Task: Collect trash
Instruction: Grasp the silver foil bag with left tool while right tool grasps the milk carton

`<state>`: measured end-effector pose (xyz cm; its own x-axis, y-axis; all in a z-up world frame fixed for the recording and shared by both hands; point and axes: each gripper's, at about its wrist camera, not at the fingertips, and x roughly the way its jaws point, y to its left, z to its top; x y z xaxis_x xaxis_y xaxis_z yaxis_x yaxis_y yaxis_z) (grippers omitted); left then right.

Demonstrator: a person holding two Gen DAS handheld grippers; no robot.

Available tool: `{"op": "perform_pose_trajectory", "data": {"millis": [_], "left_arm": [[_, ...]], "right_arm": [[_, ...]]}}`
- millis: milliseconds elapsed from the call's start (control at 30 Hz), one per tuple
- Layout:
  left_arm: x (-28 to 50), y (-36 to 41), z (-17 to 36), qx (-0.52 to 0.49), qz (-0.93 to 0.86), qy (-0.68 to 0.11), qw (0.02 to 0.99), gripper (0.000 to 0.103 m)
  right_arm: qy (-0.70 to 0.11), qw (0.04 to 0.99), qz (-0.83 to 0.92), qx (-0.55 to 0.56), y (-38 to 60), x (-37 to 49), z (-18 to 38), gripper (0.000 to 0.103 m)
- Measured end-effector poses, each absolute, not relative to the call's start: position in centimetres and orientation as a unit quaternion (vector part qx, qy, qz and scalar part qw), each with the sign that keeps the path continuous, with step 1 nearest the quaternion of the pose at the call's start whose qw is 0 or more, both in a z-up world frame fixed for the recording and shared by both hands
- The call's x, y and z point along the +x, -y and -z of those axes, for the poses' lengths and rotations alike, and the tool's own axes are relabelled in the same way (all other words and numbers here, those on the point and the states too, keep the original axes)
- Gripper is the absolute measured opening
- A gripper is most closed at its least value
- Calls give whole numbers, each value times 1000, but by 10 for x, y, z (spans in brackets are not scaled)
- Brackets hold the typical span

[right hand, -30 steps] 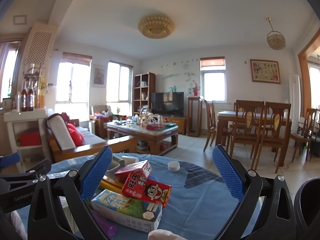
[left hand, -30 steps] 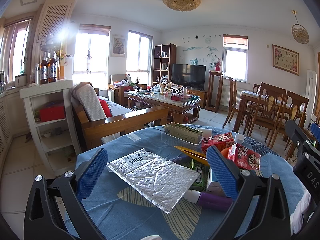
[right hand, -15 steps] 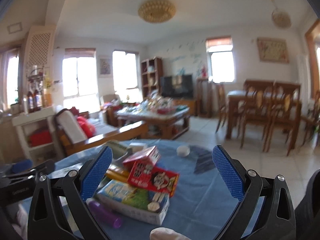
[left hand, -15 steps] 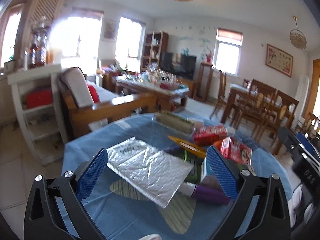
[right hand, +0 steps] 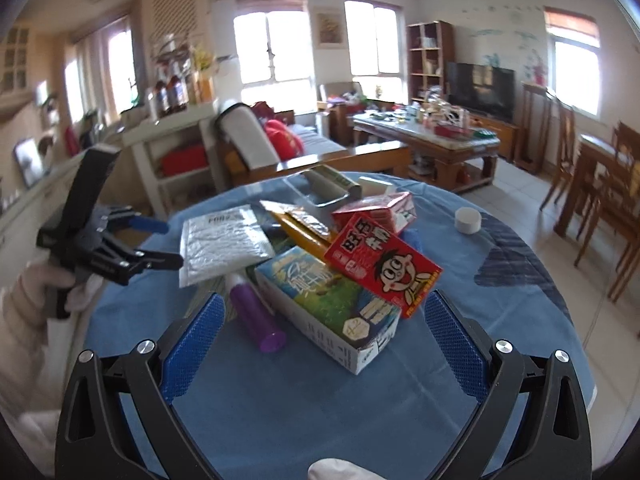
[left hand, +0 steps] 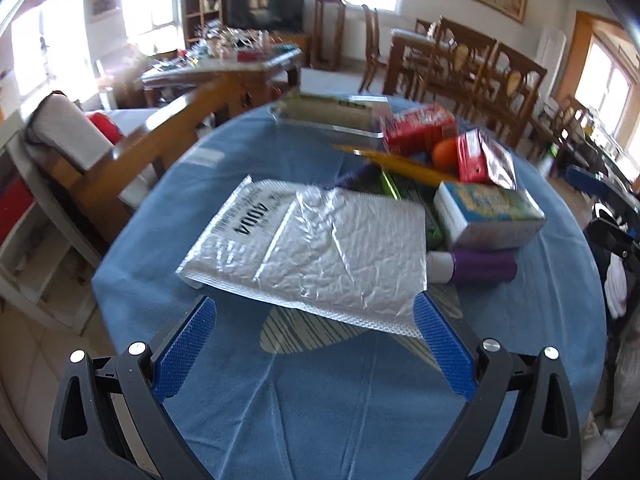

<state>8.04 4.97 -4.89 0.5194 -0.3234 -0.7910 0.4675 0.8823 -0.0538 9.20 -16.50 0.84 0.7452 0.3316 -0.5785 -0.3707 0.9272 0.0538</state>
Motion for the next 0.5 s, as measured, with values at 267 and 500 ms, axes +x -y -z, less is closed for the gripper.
{"op": "perform_pose_trajectory", "data": {"millis": [267, 500], "left_arm": [[84, -60, 58, -56, 264, -477, 837, 98], [94, -66, 66, -184, 248, -485, 819, 97]], "right_arm": [[-345, 897, -230, -150, 132, 128, 11, 77], [-385, 871, -230, -199, 124, 160, 29, 71]]}}
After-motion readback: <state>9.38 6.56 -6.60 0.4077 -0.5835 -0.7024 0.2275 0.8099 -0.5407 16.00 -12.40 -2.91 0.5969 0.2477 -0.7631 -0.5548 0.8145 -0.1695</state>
